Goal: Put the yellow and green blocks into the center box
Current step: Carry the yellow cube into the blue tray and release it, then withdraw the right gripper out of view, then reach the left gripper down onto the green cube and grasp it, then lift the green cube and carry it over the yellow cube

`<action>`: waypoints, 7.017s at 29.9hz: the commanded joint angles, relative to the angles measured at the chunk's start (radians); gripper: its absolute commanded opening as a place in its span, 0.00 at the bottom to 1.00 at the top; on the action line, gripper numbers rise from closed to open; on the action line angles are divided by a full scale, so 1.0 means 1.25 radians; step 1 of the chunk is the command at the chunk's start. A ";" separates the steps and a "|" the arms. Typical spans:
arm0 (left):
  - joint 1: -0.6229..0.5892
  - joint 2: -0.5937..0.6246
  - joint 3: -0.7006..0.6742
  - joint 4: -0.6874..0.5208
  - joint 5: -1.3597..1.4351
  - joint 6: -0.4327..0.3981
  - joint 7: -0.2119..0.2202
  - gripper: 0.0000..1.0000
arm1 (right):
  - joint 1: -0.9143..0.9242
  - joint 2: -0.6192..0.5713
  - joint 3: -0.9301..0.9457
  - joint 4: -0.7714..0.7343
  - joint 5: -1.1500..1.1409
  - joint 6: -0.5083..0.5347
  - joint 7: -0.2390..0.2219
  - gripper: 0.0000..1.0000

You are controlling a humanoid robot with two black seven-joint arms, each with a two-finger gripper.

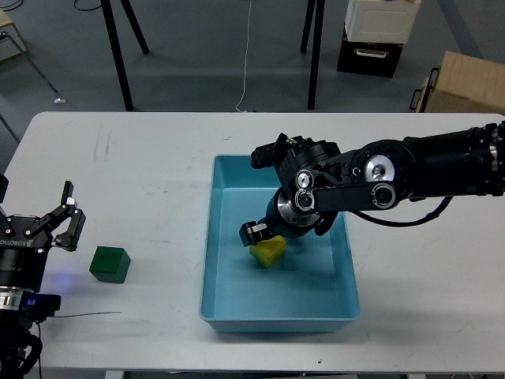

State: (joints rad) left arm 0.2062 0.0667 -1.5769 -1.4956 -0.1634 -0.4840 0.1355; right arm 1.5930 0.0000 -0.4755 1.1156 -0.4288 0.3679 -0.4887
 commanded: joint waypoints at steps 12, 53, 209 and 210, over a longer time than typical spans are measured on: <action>-0.014 0.024 0.000 -0.004 -0.001 -0.001 0.008 1.00 | -0.080 -0.248 0.522 -0.202 0.386 -0.005 0.000 0.99; -0.091 0.079 0.063 0.001 -0.002 0.028 0.000 1.00 | -0.646 -0.595 1.170 -0.151 0.797 0.097 0.249 1.00; -1.557 0.035 1.738 0.159 0.662 -0.004 0.144 0.03 | -1.689 -0.034 1.744 0.464 0.743 0.049 0.289 1.00; -1.557 0.011 1.746 0.166 0.662 -0.004 0.144 0.04 | -1.692 -0.036 1.743 0.464 0.743 0.048 0.290 1.00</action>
State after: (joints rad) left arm -1.7478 0.1988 0.5734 -1.3177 0.6668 -0.4887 0.3170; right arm -0.5121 -0.0427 1.7059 1.6958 0.5002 0.4296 -0.1271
